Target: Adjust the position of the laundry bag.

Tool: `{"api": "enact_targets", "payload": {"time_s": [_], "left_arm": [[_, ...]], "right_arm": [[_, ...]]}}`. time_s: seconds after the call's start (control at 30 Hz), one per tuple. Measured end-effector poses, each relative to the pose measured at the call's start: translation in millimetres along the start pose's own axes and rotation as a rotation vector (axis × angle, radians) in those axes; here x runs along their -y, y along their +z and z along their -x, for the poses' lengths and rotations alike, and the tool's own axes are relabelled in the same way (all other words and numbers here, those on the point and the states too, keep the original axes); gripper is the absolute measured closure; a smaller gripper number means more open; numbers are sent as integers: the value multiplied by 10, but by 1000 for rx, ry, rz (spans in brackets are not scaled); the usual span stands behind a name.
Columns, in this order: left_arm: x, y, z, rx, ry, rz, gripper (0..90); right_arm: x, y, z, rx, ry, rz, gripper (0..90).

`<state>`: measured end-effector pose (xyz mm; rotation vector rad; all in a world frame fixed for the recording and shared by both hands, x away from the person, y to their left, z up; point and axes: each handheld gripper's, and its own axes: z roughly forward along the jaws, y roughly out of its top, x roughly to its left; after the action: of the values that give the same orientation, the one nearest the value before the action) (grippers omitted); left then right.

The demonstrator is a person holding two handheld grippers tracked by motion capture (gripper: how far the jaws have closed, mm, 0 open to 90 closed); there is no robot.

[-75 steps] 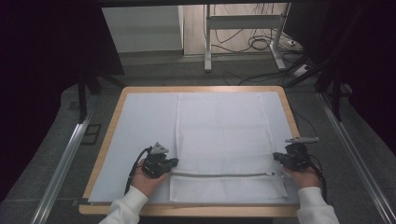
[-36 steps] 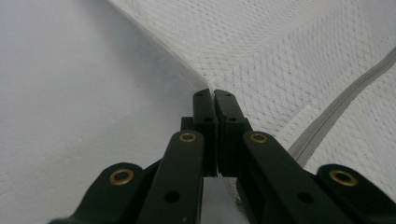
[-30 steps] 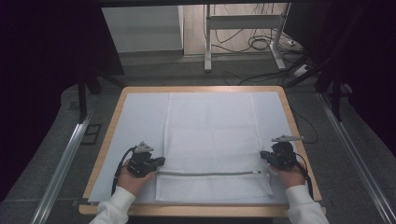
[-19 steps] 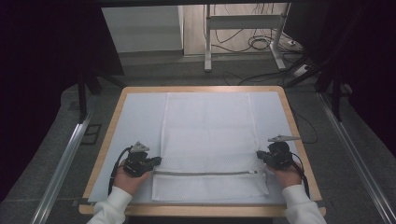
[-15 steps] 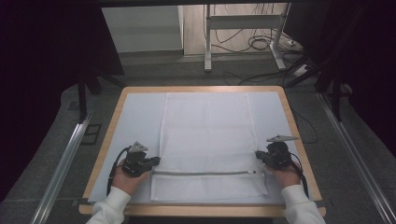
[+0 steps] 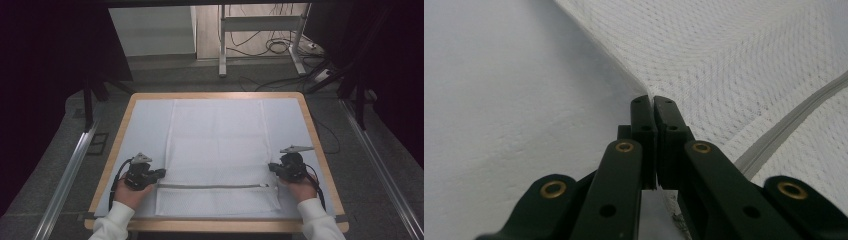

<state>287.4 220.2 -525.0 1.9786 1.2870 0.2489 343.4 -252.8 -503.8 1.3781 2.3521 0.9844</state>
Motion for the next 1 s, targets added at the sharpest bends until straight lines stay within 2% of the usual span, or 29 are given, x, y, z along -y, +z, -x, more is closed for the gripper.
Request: {"api": "enact_targets", "payload": {"time_s": [0.53, 1.0], "left_arm": [[74, -78, -146, -12, -27, -10, 887], [88, -76, -194, -17, -36, -21, 886]], "right_arm": [[-15, 69, -146, -41, -29, -13, 874], [-17, 94, -192, -44, -40, -19, 874]]}}
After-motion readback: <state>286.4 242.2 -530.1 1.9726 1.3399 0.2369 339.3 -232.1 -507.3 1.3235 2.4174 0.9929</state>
